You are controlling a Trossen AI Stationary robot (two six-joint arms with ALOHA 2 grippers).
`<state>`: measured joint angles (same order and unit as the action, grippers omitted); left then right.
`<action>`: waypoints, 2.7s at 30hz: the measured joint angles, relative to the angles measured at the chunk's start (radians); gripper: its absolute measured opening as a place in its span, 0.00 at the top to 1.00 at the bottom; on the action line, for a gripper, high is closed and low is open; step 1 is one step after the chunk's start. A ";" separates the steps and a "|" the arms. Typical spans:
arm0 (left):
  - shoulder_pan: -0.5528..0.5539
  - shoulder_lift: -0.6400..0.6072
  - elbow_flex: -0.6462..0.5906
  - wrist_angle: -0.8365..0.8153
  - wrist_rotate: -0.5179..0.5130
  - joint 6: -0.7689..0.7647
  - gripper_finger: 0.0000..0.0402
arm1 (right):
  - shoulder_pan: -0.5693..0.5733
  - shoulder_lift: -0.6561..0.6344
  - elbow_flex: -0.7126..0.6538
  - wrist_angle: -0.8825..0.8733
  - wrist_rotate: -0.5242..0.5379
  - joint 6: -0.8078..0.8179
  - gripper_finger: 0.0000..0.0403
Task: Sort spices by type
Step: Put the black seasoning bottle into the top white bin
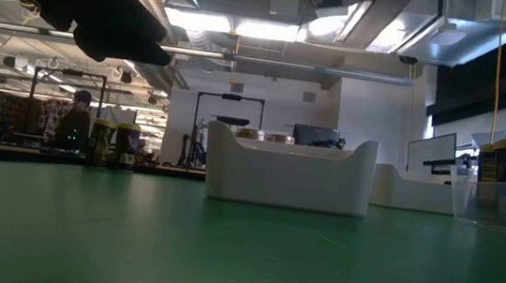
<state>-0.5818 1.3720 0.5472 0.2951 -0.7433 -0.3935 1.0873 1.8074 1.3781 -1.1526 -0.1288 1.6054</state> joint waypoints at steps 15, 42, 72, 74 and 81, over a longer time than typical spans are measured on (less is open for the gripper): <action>0.000 0.000 0.000 0.000 0.000 0.000 0.28 | -0.001 0.012 0.000 -0.001 -0.012 -0.024 0.48; 0.000 0.000 0.000 0.000 0.000 -0.003 0.28 | -0.240 0.010 0.276 -0.296 0.321 -0.297 0.48; 0.000 0.000 0.000 0.000 0.000 -0.004 0.28 | -1.078 -0.282 0.373 -0.419 0.731 -0.941 0.48; 0.000 0.000 0.000 0.000 0.000 -0.004 0.28 | -1.166 -0.281 0.373 -0.419 0.727 -0.990 0.48; 0.000 0.000 0.000 0.000 0.000 -0.003 0.28 | -1.424 -0.281 0.373 -0.417 0.722 -1.088 0.48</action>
<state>-0.5816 1.3720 0.5472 0.2955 -0.7434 -0.3969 -0.3367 1.5265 1.7508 -1.5700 0.5930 0.5172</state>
